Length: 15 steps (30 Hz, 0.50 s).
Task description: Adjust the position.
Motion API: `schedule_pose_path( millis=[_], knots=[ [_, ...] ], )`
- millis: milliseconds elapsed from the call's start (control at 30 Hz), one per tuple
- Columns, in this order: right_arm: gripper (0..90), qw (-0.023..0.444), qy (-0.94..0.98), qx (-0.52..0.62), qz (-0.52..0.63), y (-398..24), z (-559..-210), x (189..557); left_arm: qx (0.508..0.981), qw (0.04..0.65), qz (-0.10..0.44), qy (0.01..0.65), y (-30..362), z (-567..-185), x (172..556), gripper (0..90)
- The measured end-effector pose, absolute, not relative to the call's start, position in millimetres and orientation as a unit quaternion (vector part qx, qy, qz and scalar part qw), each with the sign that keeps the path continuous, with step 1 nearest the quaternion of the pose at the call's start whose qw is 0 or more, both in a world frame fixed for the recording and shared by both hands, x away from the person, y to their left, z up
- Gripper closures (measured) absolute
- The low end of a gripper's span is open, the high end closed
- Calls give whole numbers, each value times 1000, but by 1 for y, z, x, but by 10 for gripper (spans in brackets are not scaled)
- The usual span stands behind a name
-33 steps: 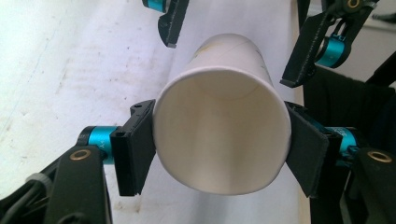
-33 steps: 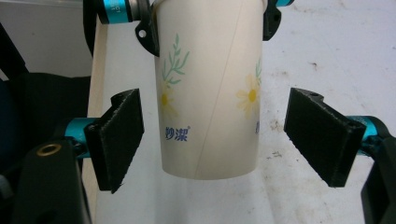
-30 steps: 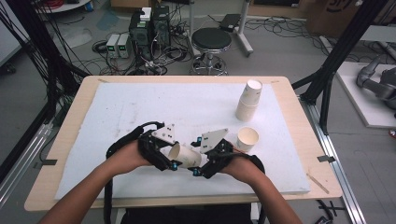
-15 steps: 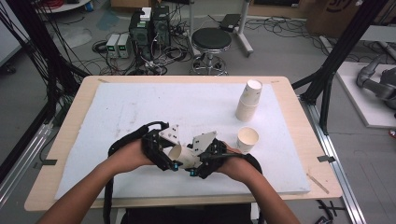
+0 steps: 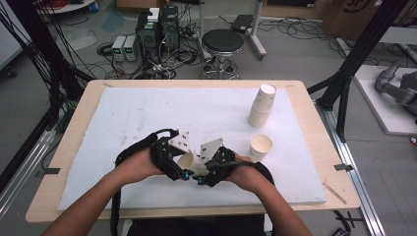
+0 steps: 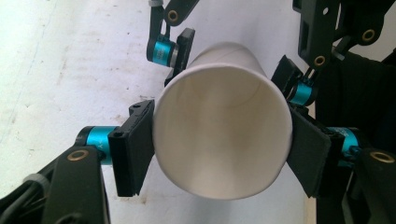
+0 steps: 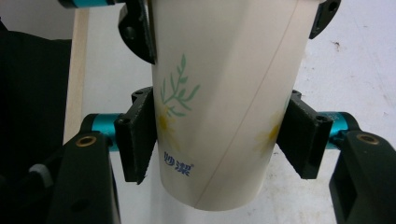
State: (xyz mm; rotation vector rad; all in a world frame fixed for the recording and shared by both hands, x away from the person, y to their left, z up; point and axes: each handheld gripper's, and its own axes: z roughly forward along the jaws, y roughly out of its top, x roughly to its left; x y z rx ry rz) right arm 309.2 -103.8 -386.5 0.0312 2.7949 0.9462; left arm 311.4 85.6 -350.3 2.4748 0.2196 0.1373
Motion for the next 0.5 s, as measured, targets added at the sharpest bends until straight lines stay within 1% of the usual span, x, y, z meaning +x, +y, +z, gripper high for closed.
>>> schedule_pose_path(
  millis=[233,367,400,433,500],
  knots=[
    [361,88,942,22,324,-103,-389,310,934,341,56,90,89,-353,311,288],
    [362,88,940,28,329,-104,-389,311,920,377,57,84,93,-355,312,247],
    [362,88,940,28,329,-104,-389,311,920,377,57,84,93,-355,312,237],
    [364,87,939,34,332,-105,-389,312,912,396,57,86,96,-354,313,222],
    [366,86,939,37,330,-106,-389,313,909,404,56,86,98,-353,313,191]
  ],
)
